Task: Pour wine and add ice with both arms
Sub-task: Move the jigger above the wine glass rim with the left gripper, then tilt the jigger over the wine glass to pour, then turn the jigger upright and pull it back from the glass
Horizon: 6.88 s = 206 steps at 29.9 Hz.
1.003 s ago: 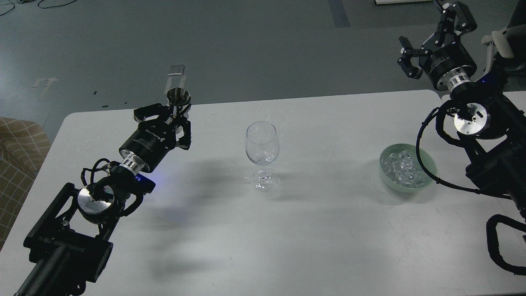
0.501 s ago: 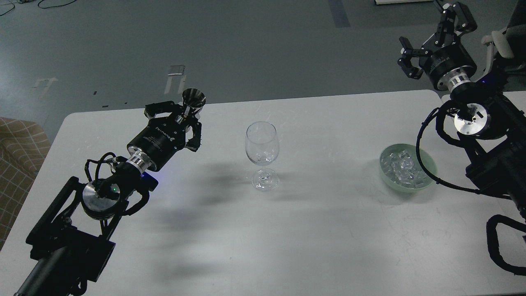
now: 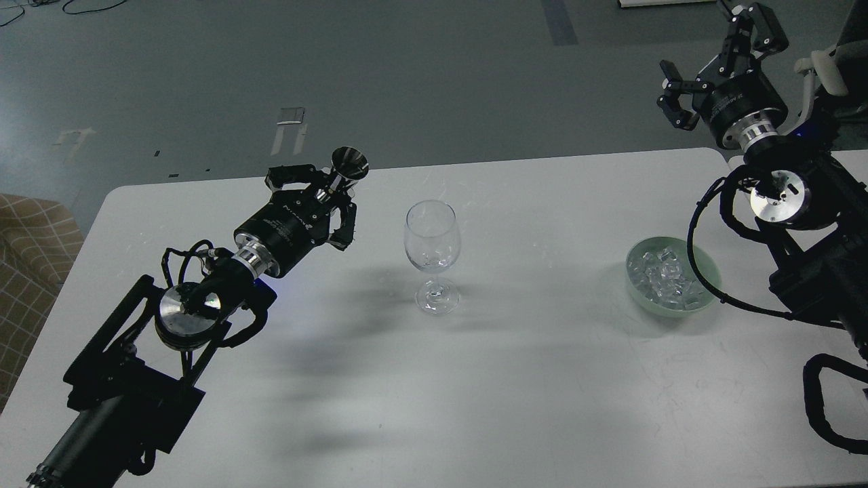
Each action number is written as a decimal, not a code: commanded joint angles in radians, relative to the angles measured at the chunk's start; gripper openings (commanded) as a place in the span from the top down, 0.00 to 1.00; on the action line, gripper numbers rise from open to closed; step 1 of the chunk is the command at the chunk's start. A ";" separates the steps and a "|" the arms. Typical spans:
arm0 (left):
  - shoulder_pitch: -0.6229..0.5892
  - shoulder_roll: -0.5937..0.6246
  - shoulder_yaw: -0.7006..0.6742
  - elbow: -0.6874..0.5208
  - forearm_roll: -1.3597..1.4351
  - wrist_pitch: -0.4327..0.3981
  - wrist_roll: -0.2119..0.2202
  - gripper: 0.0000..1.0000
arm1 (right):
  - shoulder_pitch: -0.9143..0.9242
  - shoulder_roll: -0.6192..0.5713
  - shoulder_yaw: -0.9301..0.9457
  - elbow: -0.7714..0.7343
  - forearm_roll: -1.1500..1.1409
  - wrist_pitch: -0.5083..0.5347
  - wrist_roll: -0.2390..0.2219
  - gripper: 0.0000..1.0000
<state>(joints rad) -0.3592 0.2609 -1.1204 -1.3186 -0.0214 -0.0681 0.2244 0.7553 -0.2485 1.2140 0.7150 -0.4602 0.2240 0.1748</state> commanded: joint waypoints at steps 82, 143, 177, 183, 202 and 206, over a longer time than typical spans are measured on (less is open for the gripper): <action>-0.027 -0.009 0.090 -0.175 0.442 0.128 0.066 0.92 | -0.008 0.002 0.009 0.001 0.001 0.000 0.000 0.00; -0.078 0.038 0.090 -0.243 0.799 0.063 0.046 0.91 | -0.010 0.002 0.012 0.003 0.001 0.000 0.000 0.00; -0.101 0.054 0.137 -0.330 1.129 0.040 0.067 0.91 | -0.010 0.002 0.013 0.001 0.001 0.000 0.000 0.00; -0.103 0.046 0.122 -0.330 1.109 0.037 0.108 0.90 | -0.010 0.002 0.013 0.001 0.001 0.000 0.000 0.00; -0.104 0.032 -0.211 -0.327 0.316 0.327 0.264 0.90 | -0.010 0.003 0.012 0.001 0.000 -0.002 -0.002 0.00; -0.104 0.023 -0.288 -0.326 0.204 0.390 0.259 0.89 | -0.010 0.003 0.010 0.001 0.000 -0.002 -0.002 0.00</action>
<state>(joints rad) -0.4630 0.2912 -1.3602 -1.6460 0.2539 0.2808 0.4885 0.7454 -0.2454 1.2255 0.7163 -0.4598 0.2228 0.1746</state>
